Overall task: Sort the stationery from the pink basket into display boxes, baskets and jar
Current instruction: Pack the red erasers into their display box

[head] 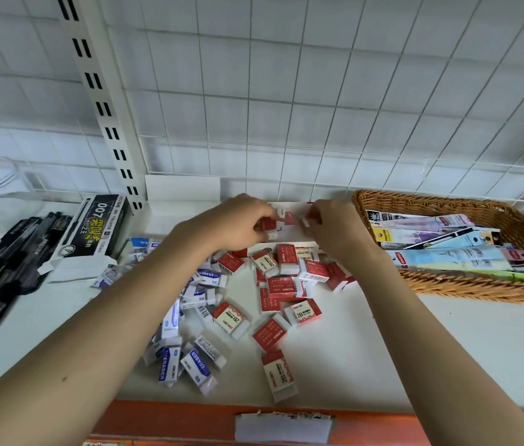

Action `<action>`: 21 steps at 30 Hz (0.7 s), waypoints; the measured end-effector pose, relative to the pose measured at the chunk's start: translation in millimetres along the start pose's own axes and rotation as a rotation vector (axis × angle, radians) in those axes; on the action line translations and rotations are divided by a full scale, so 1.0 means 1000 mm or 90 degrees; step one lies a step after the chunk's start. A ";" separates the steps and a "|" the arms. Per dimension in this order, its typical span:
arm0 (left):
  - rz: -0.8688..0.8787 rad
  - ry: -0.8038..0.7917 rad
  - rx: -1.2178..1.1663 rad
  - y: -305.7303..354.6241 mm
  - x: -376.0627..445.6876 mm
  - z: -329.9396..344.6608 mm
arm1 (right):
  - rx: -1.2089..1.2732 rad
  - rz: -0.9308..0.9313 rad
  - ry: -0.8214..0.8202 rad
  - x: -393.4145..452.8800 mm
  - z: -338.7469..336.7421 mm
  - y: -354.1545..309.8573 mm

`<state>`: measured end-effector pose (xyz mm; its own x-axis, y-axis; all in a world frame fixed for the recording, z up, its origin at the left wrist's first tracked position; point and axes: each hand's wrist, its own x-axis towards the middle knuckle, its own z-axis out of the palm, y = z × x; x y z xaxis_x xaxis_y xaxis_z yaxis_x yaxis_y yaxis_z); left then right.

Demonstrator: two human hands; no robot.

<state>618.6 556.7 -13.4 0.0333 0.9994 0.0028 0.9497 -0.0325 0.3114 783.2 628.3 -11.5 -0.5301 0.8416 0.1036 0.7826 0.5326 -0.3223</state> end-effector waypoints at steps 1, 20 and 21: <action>-0.003 -0.021 0.022 -0.001 0.003 0.004 | -0.010 -0.001 -0.005 -0.002 -0.001 0.002; 0.027 0.102 0.145 0.003 0.019 0.003 | -0.223 -0.013 -0.122 0.024 0.002 0.008; 0.033 0.075 0.151 0.004 0.024 0.004 | -0.223 -0.019 -0.128 0.025 0.003 0.009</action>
<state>624.5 580.8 -15.9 0.0598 0.9899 0.1285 0.9946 -0.0700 0.0764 776.1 654.0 -14.4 -0.5803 0.8095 -0.0890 0.8114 0.5840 0.0216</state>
